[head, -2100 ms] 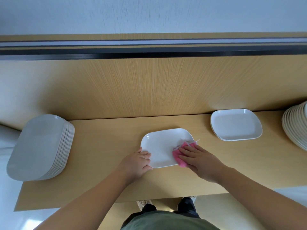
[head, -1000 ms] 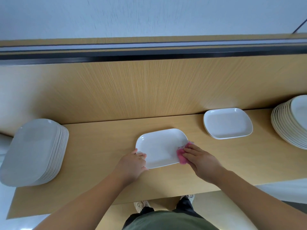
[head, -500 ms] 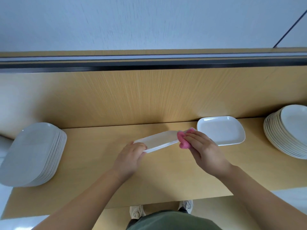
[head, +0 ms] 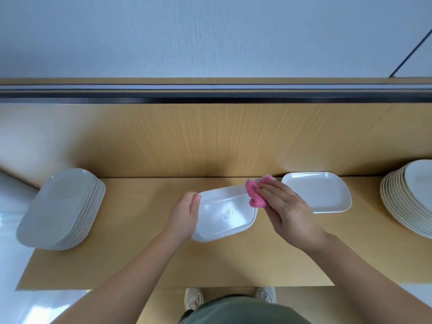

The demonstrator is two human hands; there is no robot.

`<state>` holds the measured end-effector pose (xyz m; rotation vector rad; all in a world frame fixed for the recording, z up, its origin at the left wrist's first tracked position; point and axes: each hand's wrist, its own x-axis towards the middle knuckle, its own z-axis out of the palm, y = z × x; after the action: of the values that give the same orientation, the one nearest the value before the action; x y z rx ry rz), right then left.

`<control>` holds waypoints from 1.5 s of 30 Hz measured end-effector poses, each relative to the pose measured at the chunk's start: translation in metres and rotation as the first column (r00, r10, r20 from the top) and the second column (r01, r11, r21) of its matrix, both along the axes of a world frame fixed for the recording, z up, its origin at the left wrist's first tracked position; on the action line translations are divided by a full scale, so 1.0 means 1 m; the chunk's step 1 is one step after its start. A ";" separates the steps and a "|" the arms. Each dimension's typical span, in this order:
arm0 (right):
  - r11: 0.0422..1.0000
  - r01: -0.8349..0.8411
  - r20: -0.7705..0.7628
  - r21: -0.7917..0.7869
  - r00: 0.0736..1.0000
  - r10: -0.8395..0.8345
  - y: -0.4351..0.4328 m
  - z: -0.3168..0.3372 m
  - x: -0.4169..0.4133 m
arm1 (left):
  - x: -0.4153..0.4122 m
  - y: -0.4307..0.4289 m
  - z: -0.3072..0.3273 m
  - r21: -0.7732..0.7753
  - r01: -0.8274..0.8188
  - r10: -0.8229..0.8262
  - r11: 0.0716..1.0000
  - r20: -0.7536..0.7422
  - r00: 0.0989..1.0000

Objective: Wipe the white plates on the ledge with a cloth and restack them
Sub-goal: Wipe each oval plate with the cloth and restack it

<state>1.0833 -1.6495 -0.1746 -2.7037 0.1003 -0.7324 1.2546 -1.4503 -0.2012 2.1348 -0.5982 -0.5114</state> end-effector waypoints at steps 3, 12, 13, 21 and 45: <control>1.000 -0.005 -0.025 0.008 1.000 0.005 0.003 -0.005 -0.001 | -0.002 0.002 -0.004 0.025 -0.010 0.013 1.000 -0.099 0.995; 1.000 -0.020 -0.115 0.019 0.993 0.022 0.013 -0.021 0.003 | 0.022 0.005 -0.007 0.190 0.199 -0.140 0.962 -0.283 0.949; 1.000 -0.026 -0.120 0.016 0.992 0.027 0.014 -0.022 0.006 | 0.025 0.007 -0.008 0.215 0.232 -0.170 0.949 -0.273 0.947; 0.987 -0.147 -0.260 0.062 0.952 0.159 0.024 -0.037 0.057 | 0.029 0.010 -0.011 0.175 0.233 -0.197 0.957 -0.200 0.960; 0.978 -0.206 -0.750 0.030 0.642 0.159 0.041 -0.073 0.094 | 0.041 -0.001 -0.033 0.251 0.238 -0.168 0.938 -0.272 0.947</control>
<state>1.1770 -1.6089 -0.2480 -2.8234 -0.0057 0.5026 1.2957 -1.4513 -0.2344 2.2350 -0.6391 -1.0166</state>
